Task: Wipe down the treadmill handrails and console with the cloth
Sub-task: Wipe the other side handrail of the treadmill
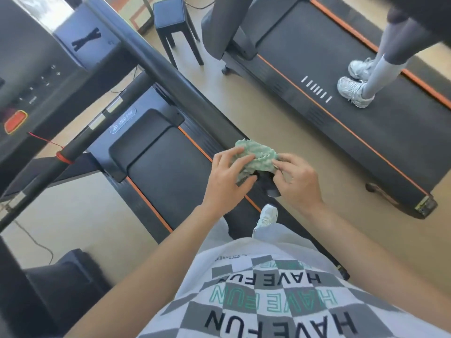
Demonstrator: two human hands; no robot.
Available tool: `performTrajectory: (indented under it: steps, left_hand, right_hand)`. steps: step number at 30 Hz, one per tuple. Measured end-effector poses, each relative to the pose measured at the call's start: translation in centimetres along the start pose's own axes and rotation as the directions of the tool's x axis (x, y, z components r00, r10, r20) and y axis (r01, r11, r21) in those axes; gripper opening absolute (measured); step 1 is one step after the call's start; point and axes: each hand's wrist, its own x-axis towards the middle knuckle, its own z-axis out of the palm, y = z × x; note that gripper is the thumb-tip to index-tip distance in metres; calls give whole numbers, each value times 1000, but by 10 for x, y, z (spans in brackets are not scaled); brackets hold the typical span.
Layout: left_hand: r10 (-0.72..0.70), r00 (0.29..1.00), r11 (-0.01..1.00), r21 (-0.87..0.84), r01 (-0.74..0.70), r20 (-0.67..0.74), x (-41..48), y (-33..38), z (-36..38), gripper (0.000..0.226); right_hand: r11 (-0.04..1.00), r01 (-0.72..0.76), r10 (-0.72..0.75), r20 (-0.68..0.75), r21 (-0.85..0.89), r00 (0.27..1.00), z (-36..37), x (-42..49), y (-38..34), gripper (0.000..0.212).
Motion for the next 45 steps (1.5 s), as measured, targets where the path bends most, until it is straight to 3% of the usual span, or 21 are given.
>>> performTrajectory:
  steps: [4,6,9,12,19,28,33,37,42,45]
  left_hand:
    - [72,997,997,-38,-72,17,-15,6,11,32]
    - [92,996,995,-33,-92,11,-10,-2,11,28]
    - [162,986,987,-20,-162,43,5,-20,6,28]
    - [193,980,981,0,-193,56,23,-44,-5,31]
    - [31,996,999,14,-30,-86,69,-86,-31,32]
    - [-130,984,991,-44,126,-123,131,-153,-93,16]
    - [-188,972,982,2,190,-142,154,-199,-134,15]
    - [-206,949,964,114,238,-238,152,-253,-170,10]
    - [-330,938,935,100,340,-105,134,-297,-195,19]
    - [-344,934,930,104,353,-96,112,-312,-209,17]
  right_hand:
    - [996,-69,65,-58,-57,996,-11,-5,-6,30]
    - [994,-7,-5,-105,-106,994,-2,-2,-14,20]
    - [984,148,-156,-76,-96,985,22,3,-27,29]
    - [986,137,-140,-29,-97,990,41,17,-40,37]
    - [982,42,-8,182,-184,983,87,86,-76,56]
    - [968,112,-49,272,-223,961,147,179,-129,56]
    - [910,303,-204,333,-281,921,183,227,-161,52]
    - [809,495,-353,412,-316,840,230,258,-186,49]
    - [786,511,-314,486,-349,816,286,269,-220,44]
    - [727,578,-349,525,-371,776,297,260,-226,43]
